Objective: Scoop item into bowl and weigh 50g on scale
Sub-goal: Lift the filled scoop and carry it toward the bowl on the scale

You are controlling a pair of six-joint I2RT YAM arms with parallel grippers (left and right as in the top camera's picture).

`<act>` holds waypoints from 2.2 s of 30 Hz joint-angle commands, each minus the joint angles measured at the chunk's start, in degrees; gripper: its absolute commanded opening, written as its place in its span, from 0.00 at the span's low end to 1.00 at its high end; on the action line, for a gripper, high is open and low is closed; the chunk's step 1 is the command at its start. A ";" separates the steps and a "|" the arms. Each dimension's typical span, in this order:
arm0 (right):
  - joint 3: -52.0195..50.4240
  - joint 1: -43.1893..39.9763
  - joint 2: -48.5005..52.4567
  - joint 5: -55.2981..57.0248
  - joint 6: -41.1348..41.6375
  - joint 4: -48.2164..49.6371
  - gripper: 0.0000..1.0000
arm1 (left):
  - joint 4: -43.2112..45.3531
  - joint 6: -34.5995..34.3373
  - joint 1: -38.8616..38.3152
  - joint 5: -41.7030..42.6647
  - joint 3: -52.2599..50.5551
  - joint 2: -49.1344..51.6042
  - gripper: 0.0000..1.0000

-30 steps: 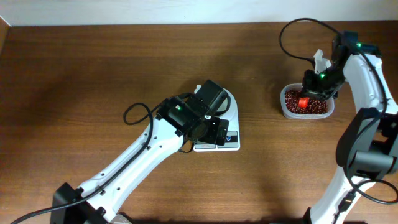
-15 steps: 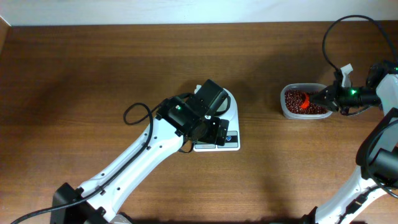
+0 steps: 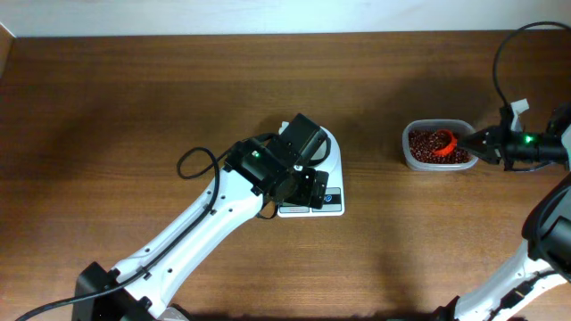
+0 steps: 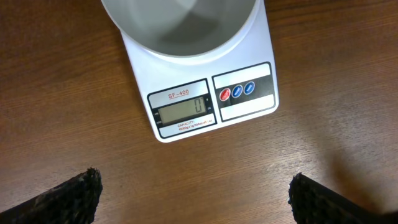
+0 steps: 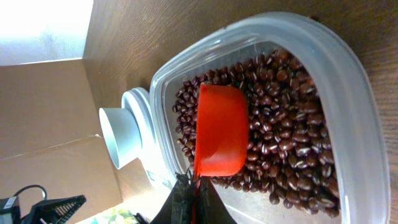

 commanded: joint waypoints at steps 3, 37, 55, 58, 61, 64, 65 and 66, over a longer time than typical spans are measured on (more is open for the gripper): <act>-0.20 -2.78 0.55 -4.63 -1.07 -1.66 0.04 | 0.09 -0.72 -0.24 -0.81 0.72 0.42 0.99; -0.04 -0.90 0.52 -17.88 -14.32 -11.02 0.04 | 0.07 -0.72 -0.24 -0.81 0.72 0.42 0.99; -0.04 35.67 0.52 -26.62 -1.90 11.74 0.05 | 0.07 -0.72 -0.24 -0.81 0.72 0.42 0.99; -0.04 36.68 0.52 -26.01 -1.79 15.15 0.05 | 0.07 -0.72 -0.24 -0.81 0.72 0.42 0.99; -0.04 36.76 0.52 -18.73 -1.70 15.63 0.04 | 0.07 -0.72 -0.24 -0.81 0.72 0.42 0.99; 0.52 36.76 0.17 -15.41 2.27 15.39 0.04 | 0.07 -0.72 -0.24 -0.81 0.72 0.42 0.99; 1.75 36.83 -0.57 -15.06 2.29 14.16 0.04 | 0.07 -0.72 -0.24 -0.81 0.72 0.42 0.99; 2.43 36.94 -1.16 -14.05 2.34 13.25 0.04 | 0.07 -0.72 -0.24 -0.81 0.72 0.42 0.99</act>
